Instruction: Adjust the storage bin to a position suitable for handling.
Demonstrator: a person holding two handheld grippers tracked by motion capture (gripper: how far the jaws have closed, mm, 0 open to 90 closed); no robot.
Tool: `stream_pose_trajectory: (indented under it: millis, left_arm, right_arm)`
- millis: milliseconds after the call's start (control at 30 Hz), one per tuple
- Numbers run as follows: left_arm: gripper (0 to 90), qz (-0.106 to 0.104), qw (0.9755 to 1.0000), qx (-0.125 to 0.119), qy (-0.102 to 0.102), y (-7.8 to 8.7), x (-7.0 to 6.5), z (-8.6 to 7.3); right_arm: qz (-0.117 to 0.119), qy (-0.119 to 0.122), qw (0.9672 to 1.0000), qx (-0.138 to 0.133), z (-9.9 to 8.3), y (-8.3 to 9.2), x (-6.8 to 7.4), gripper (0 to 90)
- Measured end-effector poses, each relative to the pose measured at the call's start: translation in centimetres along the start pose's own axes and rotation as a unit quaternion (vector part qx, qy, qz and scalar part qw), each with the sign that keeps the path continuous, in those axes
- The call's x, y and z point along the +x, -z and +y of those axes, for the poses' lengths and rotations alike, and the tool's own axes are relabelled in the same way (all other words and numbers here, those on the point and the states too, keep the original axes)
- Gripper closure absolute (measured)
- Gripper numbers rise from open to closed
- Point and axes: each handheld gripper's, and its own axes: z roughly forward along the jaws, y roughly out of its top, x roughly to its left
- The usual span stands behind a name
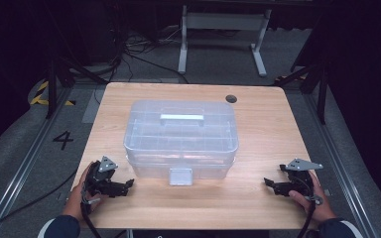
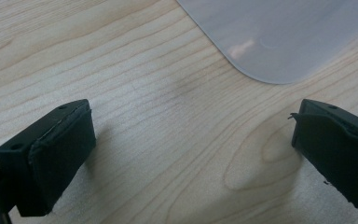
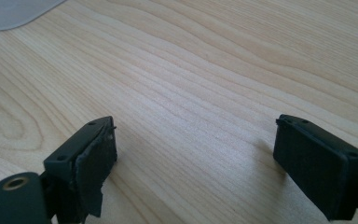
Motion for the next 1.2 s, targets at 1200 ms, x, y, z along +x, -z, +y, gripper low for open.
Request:
stream_pose_trajectory:
  millis: [1200]
  left_arm:
    - [0.4, -0.049, 0.9973, 0.002, -0.055, 0.6, 1.4, -0.6]
  right_arm:
    - [0.013, 0.003, 0.9999, 0.003, -0.1, 0.7, -0.6, 24.3]
